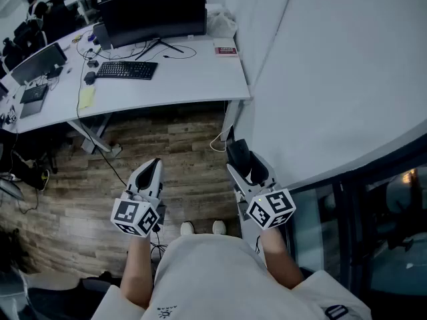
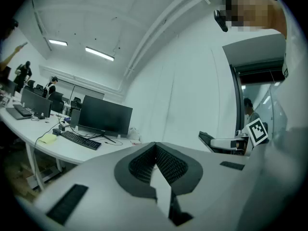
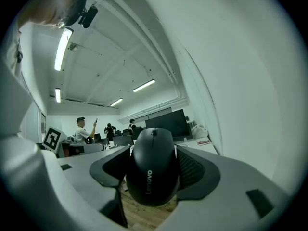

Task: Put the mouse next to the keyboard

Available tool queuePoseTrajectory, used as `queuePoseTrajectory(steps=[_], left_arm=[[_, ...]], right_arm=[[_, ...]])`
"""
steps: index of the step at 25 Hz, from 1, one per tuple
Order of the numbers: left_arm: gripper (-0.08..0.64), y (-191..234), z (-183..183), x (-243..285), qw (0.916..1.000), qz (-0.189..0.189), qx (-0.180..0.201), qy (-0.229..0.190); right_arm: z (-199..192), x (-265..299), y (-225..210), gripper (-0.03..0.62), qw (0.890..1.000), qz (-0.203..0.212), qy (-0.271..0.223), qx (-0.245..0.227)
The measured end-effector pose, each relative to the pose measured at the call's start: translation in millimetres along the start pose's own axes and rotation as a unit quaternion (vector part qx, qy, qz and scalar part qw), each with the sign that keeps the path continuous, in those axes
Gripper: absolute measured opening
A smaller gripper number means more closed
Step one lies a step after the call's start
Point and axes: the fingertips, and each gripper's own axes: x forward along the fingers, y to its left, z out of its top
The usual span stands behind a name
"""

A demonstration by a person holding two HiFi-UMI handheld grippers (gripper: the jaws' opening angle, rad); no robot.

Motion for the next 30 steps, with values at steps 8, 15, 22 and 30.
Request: queuePoseTrajectory(steps=[8, 15, 22, 30], left_arm=[[0.005, 11.4, 3.2, -6.5, 1.0000, -0.006, 0.002, 0.002], [0.005, 19.8, 9.2, -8.7, 0.9998, -0.016, -0.001, -0.008], [0.005, 36.5, 4.6, -18.1, 0.9998, -0.022, 0.001, -0.003], [0.005, 65.4, 6.0, -38.6, 0.9997, -0.024, 0.004, -0.004]], right_arm=[[-1.2, 8.7, 15.8, 0.308, 1.000, 0.000, 0.000, -0.003], [-2.8, 13.0, 23.9, 0.310, 1.000, -0.005, -0.004, 0.001], [-7.5, 23.9, 40.9, 0.310, 1.000, -0.012, 0.000, -0.005], [-12.9, 44.7, 73.4, 0.310, 1.000, -0.009, -0.001, -0.008]])
